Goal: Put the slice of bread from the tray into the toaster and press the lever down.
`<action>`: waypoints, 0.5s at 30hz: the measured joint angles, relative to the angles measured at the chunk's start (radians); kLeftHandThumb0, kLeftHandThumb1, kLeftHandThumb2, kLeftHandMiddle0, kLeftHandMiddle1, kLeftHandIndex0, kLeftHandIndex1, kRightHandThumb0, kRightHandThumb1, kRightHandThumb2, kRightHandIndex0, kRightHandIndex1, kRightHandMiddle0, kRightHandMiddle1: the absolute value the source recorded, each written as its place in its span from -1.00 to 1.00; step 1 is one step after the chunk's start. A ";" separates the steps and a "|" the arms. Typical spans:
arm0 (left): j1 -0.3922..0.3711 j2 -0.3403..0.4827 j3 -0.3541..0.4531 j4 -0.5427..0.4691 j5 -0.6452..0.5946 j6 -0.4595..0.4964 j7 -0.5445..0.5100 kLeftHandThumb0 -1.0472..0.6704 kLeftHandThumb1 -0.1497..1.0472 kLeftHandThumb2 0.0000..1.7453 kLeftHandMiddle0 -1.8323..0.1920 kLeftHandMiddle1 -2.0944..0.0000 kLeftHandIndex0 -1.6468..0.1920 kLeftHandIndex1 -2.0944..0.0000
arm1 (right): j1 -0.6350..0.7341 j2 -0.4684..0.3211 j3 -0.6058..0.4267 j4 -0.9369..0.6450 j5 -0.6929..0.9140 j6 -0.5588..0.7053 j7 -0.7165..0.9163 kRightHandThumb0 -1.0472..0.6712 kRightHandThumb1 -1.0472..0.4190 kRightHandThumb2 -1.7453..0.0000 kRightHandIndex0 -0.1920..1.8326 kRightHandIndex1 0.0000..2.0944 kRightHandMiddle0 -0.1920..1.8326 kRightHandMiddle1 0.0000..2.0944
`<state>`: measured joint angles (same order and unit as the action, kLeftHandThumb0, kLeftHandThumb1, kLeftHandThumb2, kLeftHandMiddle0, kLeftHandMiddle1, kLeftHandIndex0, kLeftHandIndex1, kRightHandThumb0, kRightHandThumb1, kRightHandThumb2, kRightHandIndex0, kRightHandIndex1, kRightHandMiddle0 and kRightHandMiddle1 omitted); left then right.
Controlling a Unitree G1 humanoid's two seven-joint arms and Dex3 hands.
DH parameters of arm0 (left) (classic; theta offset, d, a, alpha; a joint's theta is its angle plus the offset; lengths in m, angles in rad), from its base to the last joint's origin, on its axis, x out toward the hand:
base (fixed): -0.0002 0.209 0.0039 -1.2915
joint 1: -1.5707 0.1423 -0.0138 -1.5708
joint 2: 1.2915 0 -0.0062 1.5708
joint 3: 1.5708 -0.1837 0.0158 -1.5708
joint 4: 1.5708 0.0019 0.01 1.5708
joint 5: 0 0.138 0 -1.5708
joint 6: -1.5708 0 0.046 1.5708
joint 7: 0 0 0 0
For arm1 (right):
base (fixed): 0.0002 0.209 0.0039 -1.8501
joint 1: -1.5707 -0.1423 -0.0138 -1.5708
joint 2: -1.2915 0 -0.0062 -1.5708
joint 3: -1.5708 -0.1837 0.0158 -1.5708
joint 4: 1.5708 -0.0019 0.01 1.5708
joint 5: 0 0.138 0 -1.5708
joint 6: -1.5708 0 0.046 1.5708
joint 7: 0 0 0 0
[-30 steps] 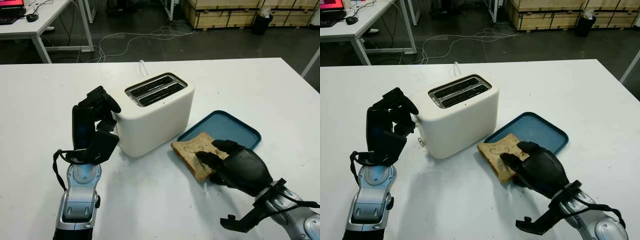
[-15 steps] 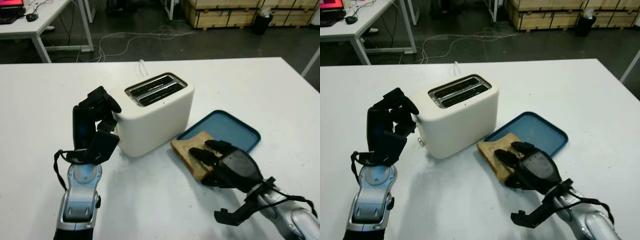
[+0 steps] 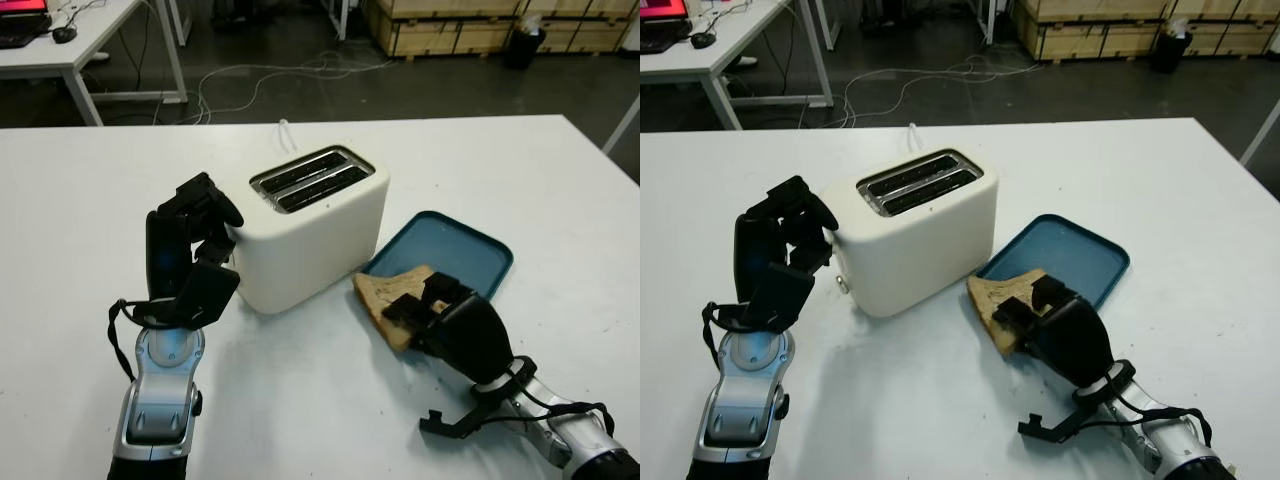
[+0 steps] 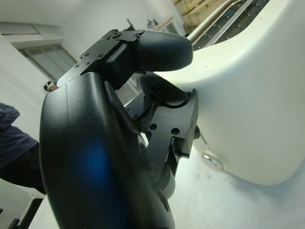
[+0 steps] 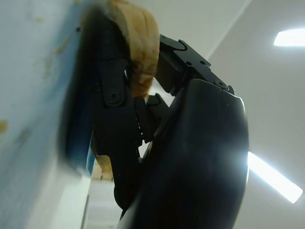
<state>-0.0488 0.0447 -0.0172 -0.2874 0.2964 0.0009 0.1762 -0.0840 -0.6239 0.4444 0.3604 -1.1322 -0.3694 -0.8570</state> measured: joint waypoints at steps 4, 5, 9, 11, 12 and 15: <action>0.000 0.000 0.000 0.000 0.003 0.000 0.001 0.23 0.79 0.22 -0.32 -0.67 -0.08 -0.67 | 0.001 -0.009 0.006 0.003 0.019 -0.027 -0.004 -0.24 -0.83 0.52 0.15 0.67 -0.14 0.66; 0.000 -0.001 0.000 0.000 0.003 0.000 0.001 0.23 0.79 0.22 -0.31 -0.67 -0.08 -0.67 | 0.003 -0.013 0.006 0.003 0.020 -0.030 -0.002 -0.24 -0.83 0.51 0.14 0.67 -0.14 0.66; 0.000 -0.002 0.000 0.000 0.006 0.000 0.002 0.24 0.79 0.22 -0.32 -0.67 -0.08 -0.67 | 0.004 -0.023 -0.001 0.002 0.057 -0.058 0.013 -0.22 -0.83 0.61 0.13 0.67 -0.14 0.67; 0.000 -0.002 0.000 0.000 0.011 0.000 0.002 0.25 0.79 0.22 -0.31 -0.67 -0.08 -0.67 | 0.006 -0.025 -0.016 -0.004 0.083 -0.076 0.027 -0.22 -0.83 0.61 0.14 0.67 -0.14 0.67; 0.000 -0.002 0.000 0.000 0.011 0.000 0.002 0.25 0.79 0.22 -0.31 -0.67 -0.07 -0.67 | 0.007 -0.026 -0.028 -0.009 0.110 -0.088 0.042 -0.21 -0.83 0.61 0.13 0.67 -0.14 0.67; 0.000 -0.005 0.000 0.000 0.010 0.000 0.001 0.26 0.79 0.22 -0.30 -0.67 -0.06 -0.67 | 0.006 -0.031 -0.083 -0.037 0.225 -0.132 0.122 -0.23 -0.83 0.56 0.09 0.67 -0.17 0.67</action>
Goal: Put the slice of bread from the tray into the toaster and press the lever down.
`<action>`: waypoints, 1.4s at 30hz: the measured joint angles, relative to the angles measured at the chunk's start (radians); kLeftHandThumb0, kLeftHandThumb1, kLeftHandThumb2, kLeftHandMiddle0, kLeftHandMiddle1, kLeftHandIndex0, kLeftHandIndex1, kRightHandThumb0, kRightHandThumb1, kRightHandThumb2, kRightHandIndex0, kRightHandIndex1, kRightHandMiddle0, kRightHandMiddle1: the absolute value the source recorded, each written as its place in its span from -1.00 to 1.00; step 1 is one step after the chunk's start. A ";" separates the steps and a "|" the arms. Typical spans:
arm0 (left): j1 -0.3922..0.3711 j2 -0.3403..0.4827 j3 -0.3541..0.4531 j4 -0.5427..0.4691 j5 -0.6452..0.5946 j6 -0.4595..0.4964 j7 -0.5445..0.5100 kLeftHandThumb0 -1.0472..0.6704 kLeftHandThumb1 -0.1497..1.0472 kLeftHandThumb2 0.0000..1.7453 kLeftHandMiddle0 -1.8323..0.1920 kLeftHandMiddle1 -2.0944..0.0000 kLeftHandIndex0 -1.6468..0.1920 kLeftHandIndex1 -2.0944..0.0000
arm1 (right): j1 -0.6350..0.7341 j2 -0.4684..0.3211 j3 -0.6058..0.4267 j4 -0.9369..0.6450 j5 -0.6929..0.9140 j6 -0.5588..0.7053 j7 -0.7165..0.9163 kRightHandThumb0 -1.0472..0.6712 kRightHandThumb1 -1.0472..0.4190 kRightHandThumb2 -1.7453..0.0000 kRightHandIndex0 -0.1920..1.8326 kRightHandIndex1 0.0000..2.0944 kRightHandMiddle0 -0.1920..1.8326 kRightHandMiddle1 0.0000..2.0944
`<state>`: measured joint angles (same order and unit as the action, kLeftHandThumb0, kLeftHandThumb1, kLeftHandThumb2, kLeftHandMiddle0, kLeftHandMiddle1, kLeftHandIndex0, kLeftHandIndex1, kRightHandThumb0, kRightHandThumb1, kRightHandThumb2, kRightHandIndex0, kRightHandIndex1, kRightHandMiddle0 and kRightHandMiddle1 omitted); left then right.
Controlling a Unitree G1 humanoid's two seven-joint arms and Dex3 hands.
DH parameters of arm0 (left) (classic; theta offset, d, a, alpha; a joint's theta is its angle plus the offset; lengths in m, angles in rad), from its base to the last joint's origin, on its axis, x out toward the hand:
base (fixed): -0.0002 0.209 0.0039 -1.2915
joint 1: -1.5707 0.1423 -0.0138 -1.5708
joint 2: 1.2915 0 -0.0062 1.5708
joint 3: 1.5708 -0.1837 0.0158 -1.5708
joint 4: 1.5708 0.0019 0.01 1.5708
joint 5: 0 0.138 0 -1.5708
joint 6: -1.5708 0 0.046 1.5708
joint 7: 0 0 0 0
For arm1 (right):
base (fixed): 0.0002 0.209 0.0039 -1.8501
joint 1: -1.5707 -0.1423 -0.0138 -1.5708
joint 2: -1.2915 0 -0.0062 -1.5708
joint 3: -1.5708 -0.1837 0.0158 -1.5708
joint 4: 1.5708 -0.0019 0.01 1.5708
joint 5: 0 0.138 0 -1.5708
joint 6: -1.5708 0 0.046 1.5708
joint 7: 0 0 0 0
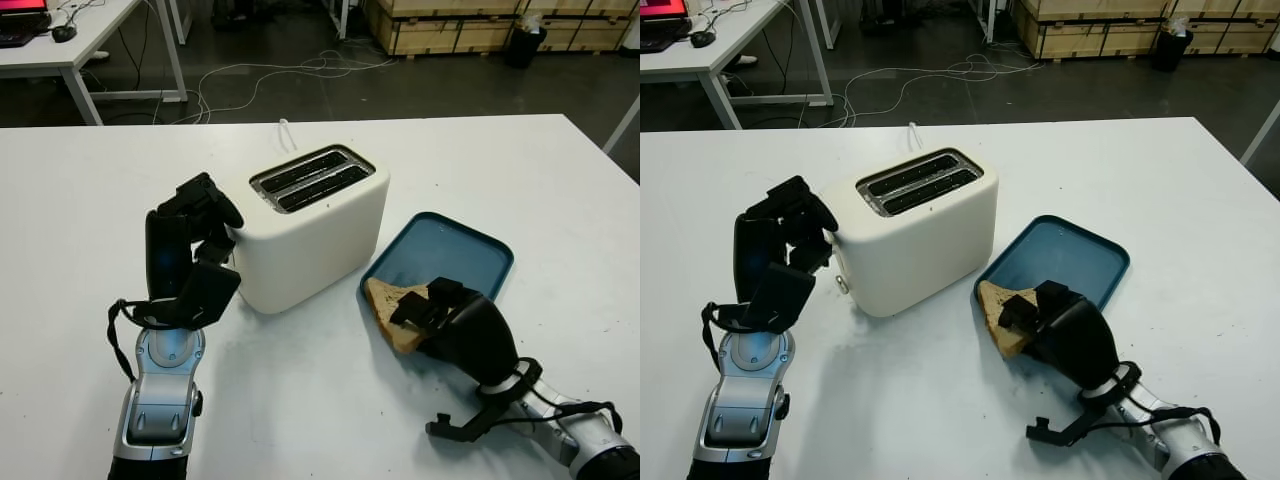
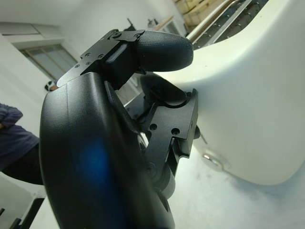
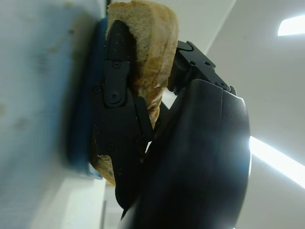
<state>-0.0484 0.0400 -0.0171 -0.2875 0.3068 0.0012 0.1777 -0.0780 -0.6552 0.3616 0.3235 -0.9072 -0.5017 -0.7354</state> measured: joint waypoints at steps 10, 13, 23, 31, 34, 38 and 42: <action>0.000 -0.001 0.000 0.000 0.002 0.000 0.000 0.26 0.79 0.21 -0.31 -0.67 -0.06 -0.67 | -0.095 -0.039 -0.217 -0.095 0.352 -0.071 0.357 -0.25 -0.83 0.56 0.09 0.67 -0.19 0.65; 0.001 -0.001 0.001 0.000 -0.002 -0.001 -0.002 0.26 0.79 0.23 -0.32 -0.67 -0.06 -0.67 | -0.187 -0.063 -0.264 -0.068 0.409 -0.077 0.460 -0.23 -0.83 0.53 0.12 0.67 -0.12 0.53; 0.004 -0.001 0.001 -0.001 -0.001 -0.007 0.000 0.26 0.79 0.21 -0.30 -0.67 -0.06 -0.67 | -0.680 -0.073 -0.283 0.386 0.719 -0.133 1.025 -0.08 -0.83 0.63 -0.01 0.67 -0.26 0.67; 0.005 -0.002 0.003 -0.005 0.000 -0.007 0.001 0.27 0.79 0.20 -0.31 -0.67 -0.07 -0.67 | -1.033 0.035 -0.252 0.615 0.773 -0.071 1.331 -0.02 -0.83 0.66 0.03 0.67 -0.22 0.67; 0.005 -0.001 0.007 -0.005 0.001 -0.007 0.001 0.27 0.79 0.20 -0.32 -0.67 -0.08 -0.67 | -1.145 0.075 -0.243 0.679 0.774 -0.046 1.385 -0.03 -0.83 0.65 0.08 0.67 -0.17 0.67; 0.004 -0.002 0.007 -0.006 0.000 -0.005 0.001 0.28 0.79 0.20 -0.31 -0.67 -0.06 -0.67 | -1.261 0.149 -0.236 0.798 0.773 -0.048 1.454 -0.40 -0.83 0.62 0.16 0.67 -0.07 0.67; 0.003 -0.001 0.008 -0.006 -0.002 -0.006 -0.002 0.27 0.79 0.20 -0.32 -0.67 -0.07 -0.67 | -1.310 0.215 -0.214 0.841 0.743 -0.047 1.460 -0.53 -0.83 0.59 0.28 0.67 0.07 0.67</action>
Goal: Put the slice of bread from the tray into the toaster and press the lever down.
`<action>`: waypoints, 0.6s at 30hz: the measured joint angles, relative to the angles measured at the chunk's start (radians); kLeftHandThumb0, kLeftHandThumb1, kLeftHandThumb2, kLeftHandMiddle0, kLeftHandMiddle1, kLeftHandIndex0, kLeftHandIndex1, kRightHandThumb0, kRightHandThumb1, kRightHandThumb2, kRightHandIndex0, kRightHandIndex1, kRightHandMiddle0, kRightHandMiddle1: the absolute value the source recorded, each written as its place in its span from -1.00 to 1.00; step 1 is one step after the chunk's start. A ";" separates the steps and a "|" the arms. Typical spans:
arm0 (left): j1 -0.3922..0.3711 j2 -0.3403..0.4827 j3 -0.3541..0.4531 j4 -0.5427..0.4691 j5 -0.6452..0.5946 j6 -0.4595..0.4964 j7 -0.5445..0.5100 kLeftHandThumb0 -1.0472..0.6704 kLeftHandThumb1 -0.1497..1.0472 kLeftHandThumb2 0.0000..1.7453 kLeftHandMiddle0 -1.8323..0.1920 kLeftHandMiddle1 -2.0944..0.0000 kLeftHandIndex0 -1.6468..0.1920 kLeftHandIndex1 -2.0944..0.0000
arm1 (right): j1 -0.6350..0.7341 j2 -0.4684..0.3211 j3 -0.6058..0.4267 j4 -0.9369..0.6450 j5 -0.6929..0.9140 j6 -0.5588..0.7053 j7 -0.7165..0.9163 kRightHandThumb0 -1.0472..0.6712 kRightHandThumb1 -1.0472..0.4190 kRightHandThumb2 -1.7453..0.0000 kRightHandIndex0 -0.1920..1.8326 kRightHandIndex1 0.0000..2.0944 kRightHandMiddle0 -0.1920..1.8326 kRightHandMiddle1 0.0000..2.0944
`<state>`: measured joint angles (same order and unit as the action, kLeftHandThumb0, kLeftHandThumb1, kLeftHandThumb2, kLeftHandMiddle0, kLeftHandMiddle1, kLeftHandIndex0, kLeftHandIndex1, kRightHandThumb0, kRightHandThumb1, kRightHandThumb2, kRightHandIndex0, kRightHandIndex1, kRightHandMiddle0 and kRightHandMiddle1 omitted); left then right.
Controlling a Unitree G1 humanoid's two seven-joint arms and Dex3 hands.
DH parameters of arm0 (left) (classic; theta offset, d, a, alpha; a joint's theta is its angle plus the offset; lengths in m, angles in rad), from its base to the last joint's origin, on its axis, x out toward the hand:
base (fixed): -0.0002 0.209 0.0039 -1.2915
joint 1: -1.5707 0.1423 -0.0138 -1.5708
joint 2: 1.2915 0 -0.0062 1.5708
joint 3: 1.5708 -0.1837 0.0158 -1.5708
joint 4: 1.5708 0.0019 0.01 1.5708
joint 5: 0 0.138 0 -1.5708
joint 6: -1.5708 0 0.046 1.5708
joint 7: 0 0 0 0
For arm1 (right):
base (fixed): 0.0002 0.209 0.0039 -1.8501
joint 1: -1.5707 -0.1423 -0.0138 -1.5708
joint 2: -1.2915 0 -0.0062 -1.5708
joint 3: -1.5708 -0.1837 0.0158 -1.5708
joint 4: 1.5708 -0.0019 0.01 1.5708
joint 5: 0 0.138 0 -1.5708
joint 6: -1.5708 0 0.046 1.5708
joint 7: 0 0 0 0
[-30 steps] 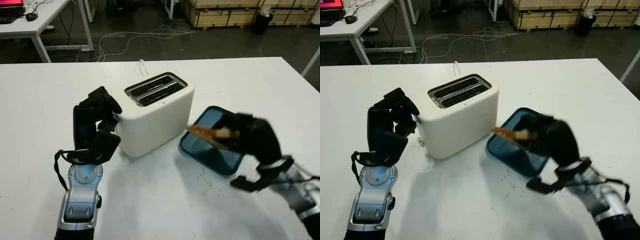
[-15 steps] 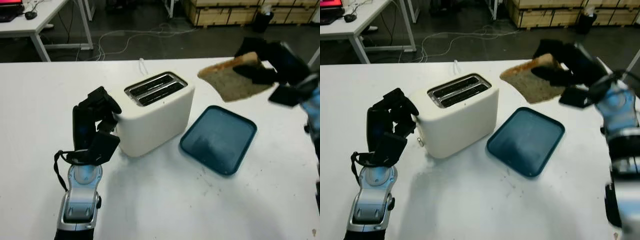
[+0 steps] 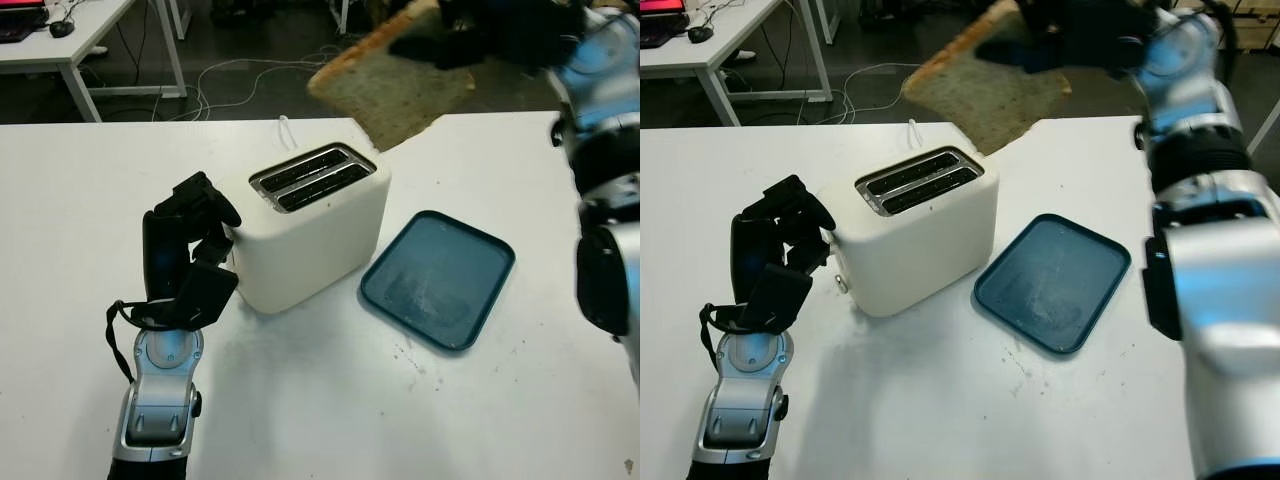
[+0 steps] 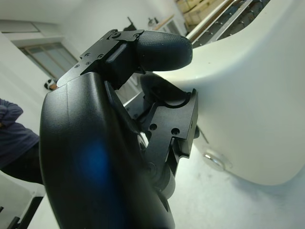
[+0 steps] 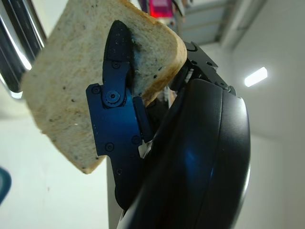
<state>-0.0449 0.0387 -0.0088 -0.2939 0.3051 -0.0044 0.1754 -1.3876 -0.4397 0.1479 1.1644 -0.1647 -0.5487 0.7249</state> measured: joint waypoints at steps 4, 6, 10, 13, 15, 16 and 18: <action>-0.001 0.002 0.000 0.000 0.001 0.000 0.000 0.26 0.79 0.19 -0.30 -0.67 -0.07 -0.67 | -0.035 0.056 0.026 0.002 -0.027 0.020 -0.008 -0.47 -0.83 0.60 0.33 0.67 0.13 0.67; -0.001 0.002 0.000 0.000 0.002 0.000 0.000 0.26 0.79 0.20 -0.30 -0.67 -0.07 -0.67 | -0.045 0.077 0.029 0.002 -0.036 0.022 -0.011 -0.45 -0.83 0.59 0.32 0.67 0.11 0.67; -0.002 0.002 0.000 0.000 0.002 0.000 0.000 0.26 0.79 0.19 -0.30 -0.67 -0.07 -0.67 | -0.049 0.104 0.041 0.003 -0.057 0.047 -0.025 -0.41 -0.83 0.60 0.32 0.67 0.10 0.67; -0.002 0.002 -0.001 0.000 0.003 0.001 0.000 0.26 0.79 0.19 -0.30 -0.67 -0.07 -0.67 | -0.049 0.122 0.050 0.014 -0.068 0.049 -0.026 -0.37 -0.83 0.60 0.33 0.67 0.12 0.67; -0.002 0.002 -0.001 -0.001 0.003 0.003 0.000 0.26 0.79 0.18 -0.30 -0.67 -0.07 -0.67 | -0.048 0.130 0.062 0.026 -0.087 0.049 -0.029 -0.38 -0.83 0.59 0.33 0.67 0.13 0.67; -0.002 0.002 -0.001 -0.002 0.003 0.004 0.000 0.26 0.79 0.18 -0.30 -0.67 -0.06 -0.67 | -0.048 0.133 0.068 0.027 -0.094 0.049 -0.032 -0.38 -0.83 0.59 0.33 0.67 0.13 0.67; -0.002 0.002 -0.001 -0.003 0.003 0.007 0.000 0.26 0.79 0.18 -0.29 -0.67 -0.06 -0.67 | -0.048 0.134 0.081 0.028 -0.114 0.051 -0.045 -0.39 -0.83 0.59 0.32 0.67 0.12 0.67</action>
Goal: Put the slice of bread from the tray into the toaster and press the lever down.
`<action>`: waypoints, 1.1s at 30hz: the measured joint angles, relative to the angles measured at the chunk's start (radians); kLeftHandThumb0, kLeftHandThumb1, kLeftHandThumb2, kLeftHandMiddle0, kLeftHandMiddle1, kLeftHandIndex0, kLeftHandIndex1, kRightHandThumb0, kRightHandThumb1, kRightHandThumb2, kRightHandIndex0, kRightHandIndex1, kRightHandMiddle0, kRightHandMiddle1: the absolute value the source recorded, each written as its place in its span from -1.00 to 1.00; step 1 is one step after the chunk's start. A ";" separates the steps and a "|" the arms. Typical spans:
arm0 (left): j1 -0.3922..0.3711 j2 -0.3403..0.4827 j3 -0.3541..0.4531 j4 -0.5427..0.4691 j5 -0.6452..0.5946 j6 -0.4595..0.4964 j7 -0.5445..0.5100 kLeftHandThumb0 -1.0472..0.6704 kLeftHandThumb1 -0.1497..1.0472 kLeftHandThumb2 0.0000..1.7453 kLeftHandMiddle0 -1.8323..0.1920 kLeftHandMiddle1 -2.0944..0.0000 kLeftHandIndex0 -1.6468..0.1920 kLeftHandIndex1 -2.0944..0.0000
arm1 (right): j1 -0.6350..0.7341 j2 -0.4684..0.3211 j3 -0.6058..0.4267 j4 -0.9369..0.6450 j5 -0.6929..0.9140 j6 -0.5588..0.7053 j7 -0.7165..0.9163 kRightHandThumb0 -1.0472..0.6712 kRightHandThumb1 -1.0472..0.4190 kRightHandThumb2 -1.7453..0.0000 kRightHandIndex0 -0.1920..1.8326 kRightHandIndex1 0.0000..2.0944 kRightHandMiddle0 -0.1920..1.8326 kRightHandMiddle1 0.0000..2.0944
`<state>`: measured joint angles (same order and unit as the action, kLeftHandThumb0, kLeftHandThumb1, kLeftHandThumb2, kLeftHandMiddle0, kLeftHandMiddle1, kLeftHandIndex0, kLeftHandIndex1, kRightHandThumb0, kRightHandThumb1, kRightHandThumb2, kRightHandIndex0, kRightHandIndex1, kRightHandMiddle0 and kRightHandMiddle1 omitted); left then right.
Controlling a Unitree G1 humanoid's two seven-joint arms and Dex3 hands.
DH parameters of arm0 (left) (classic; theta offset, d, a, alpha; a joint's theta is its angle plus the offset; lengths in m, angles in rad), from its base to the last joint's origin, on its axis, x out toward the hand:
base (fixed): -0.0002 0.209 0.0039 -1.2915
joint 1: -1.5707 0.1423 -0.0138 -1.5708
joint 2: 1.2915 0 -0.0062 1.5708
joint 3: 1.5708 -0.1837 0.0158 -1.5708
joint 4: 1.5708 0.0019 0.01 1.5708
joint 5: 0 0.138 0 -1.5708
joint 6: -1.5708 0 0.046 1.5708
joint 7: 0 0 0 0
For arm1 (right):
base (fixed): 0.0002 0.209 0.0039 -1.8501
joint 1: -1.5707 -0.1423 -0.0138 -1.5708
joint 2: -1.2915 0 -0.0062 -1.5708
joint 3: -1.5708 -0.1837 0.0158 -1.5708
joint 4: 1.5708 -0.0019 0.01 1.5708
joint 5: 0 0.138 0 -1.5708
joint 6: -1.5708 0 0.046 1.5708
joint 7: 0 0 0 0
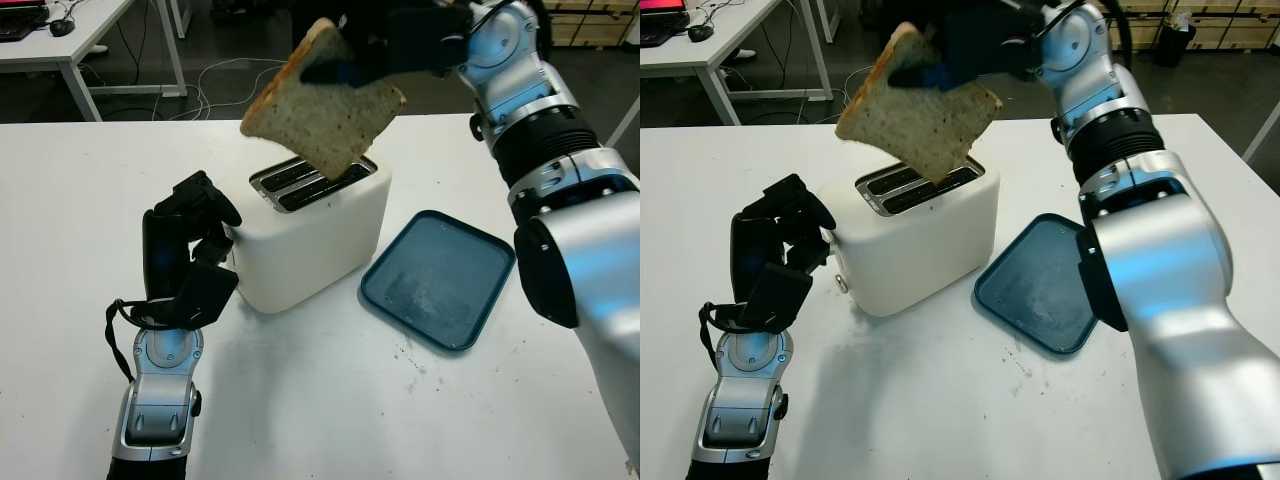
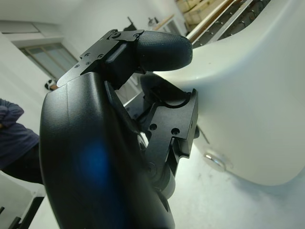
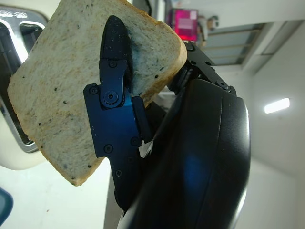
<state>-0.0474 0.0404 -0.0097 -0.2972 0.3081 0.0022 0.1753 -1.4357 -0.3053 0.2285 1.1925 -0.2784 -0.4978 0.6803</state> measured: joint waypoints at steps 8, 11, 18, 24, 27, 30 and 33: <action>0.000 0.000 0.000 -0.002 0.000 0.005 -0.001 0.26 0.79 0.19 -0.29 -0.67 -0.05 -0.67 | 0.024 -0.007 0.046 0.018 -0.073 0.002 -0.019 -0.36 -0.83 0.59 0.23 0.67 0.04 0.67; 0.000 0.000 0.000 -0.002 0.000 0.005 -0.001 0.26 0.79 0.19 -0.29 -0.67 -0.05 -0.67 | 0.040 -0.013 0.052 0.024 -0.086 0.001 -0.022 -0.33 -0.83 0.61 0.22 0.67 0.03 0.67; 0.000 -0.002 -0.002 -0.004 0.007 0.008 0.000 0.26 0.79 0.16 -0.28 -0.67 -0.04 -0.67 | 0.066 -0.037 0.067 0.040 -0.097 -0.049 -0.024 -0.31 -0.83 0.60 0.32 0.67 0.09 0.67; 0.000 -0.002 -0.001 -0.003 0.004 0.006 0.000 0.25 0.79 0.18 -0.30 -0.67 -0.06 -0.67 | 0.066 -0.057 0.108 0.040 -0.138 -0.066 -0.027 -0.33 -0.83 0.60 0.31 0.67 0.07 0.67; 0.000 -0.002 -0.002 -0.004 0.007 0.009 0.000 0.24 0.79 0.17 -0.28 -0.67 -0.04 -0.67 | 0.066 -0.070 0.115 0.040 -0.141 -0.077 -0.020 -0.33 -0.83 0.62 0.29 0.67 0.05 0.67; 0.000 -0.002 -0.001 -0.004 0.006 0.009 0.000 0.25 0.79 0.17 -0.28 -0.67 -0.03 -0.67 | 0.064 -0.082 0.120 0.040 -0.141 -0.082 -0.001 -0.33 -0.83 0.62 0.29 0.67 0.05 0.67; 0.000 -0.002 -0.001 -0.004 0.007 0.009 0.000 0.26 0.79 0.17 -0.28 -0.67 -0.03 -0.67 | 0.058 -0.092 0.124 0.039 -0.141 -0.102 0.013 -0.32 -0.83 0.62 0.28 0.67 0.04 0.67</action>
<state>-0.0474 0.0383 -0.0111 -0.3011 0.3147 0.0113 0.1753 -1.3773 -0.3977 0.3523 1.2315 -0.4190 -0.6002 0.6935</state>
